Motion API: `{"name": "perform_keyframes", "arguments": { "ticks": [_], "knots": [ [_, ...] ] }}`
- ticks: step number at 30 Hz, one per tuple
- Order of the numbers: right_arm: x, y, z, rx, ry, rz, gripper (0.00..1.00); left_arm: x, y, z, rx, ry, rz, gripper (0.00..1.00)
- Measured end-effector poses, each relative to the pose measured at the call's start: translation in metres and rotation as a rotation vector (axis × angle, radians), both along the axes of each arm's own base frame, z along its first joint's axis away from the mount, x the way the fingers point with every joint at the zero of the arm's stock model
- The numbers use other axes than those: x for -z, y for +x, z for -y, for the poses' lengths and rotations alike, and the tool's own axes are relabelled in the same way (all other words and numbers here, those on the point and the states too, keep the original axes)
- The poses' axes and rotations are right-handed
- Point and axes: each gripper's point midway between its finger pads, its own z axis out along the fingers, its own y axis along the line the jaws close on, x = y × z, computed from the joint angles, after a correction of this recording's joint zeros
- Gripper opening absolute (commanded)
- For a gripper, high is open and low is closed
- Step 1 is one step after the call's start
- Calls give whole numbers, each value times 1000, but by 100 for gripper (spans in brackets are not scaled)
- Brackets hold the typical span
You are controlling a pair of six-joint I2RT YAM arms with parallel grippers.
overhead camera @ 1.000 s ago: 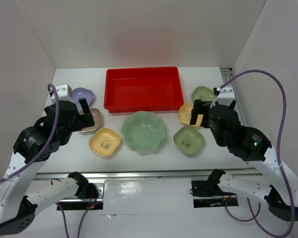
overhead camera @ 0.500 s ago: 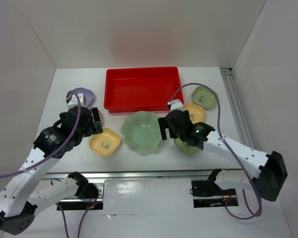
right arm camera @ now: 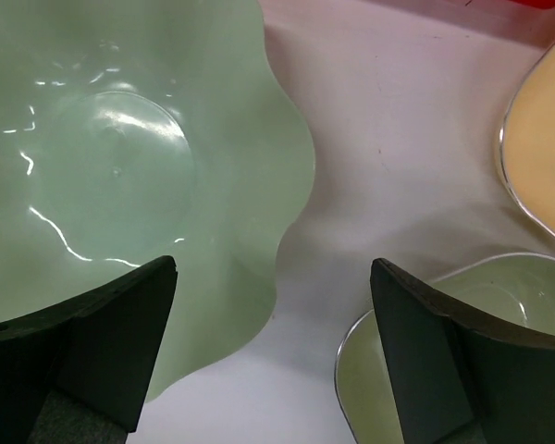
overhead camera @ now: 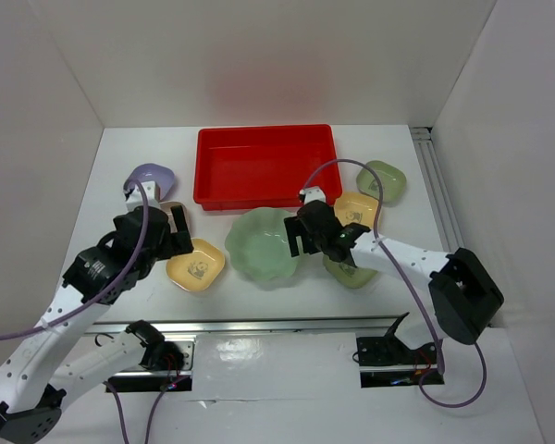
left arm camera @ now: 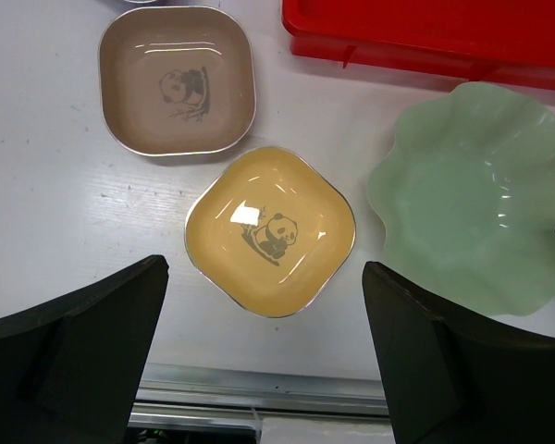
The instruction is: Place the plates into the plastic bin on the countertop
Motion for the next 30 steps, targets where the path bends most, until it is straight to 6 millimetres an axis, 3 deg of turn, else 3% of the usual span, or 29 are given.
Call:
{"name": "perform_keyframes", "arguments": {
  "ticks": [4,8,12,15,17,20,21,23,26,30],
  "knots": [
    [16,1,3,-3,11,-29,80,1,-2,0,5,-10,7,100],
    [29,0,4,-6,14,-52,79,0,-2,1,9,-17,11,100],
    [44,-2,5,-11,13,-79,71,1,-3,1,10,-18,12,100],
    [50,-1,6,-12,26,-85,56,2,-3,1,10,-18,11,100],
    [51,0,3,-19,38,-84,36,3,-2,1,10,-19,11,100],
    [45,4,-4,-22,84,-66,28,3,-3,1,10,-20,11,100],
    [41,6,-7,-23,101,-54,21,3,-3,2,11,-21,12,100],
    [39,7,-8,-21,109,-47,18,3,-3,2,12,-23,13,100],
    [38,6,-8,-16,114,-50,3,3,-3,2,13,-24,13,100],
    [31,4,-7,-5,124,-45,3,2,-2,3,15,-27,14,100]
  ]
}}
